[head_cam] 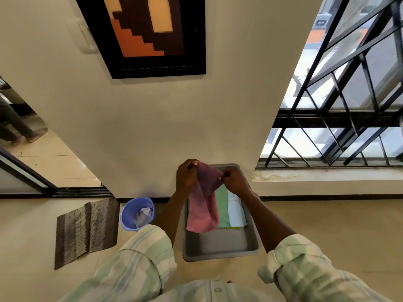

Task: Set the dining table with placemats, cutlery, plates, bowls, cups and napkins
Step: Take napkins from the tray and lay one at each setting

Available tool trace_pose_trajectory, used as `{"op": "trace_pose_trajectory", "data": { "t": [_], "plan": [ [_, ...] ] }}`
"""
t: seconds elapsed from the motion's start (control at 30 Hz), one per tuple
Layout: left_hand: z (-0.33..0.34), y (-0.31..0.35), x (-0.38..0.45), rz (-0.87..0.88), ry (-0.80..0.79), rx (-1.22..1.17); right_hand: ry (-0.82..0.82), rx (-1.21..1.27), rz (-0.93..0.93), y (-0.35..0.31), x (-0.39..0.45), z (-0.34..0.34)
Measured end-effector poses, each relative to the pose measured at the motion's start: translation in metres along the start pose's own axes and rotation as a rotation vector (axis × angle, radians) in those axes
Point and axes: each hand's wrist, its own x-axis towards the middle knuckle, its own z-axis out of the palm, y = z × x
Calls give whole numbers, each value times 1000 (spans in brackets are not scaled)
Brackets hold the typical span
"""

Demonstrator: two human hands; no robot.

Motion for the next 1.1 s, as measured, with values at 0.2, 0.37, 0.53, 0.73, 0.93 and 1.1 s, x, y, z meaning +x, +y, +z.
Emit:
{"op": "trace_pose_trajectory", "data": {
  "t": [0.2,0.37,0.53,0.73,0.93,1.1],
  "plan": [
    [-3,5,18,7,79,188,173,131,-16,-28,6,-28],
    [-1,16,29,26,133,91,47,490,136,-38,12,-51],
    [-1,22,30,37,118,-21,26,416,113,-36,12,-68],
    [-1,46,29,78,32,-201,198,498,48,-48,6,-72],
    [-21,88,30,-224,-313,-871,30,1120,17,-74,-1,-93],
    [-22,75,6,-316,-697,-1000,24,1294,77,-86,3,-103]
  ]
}}
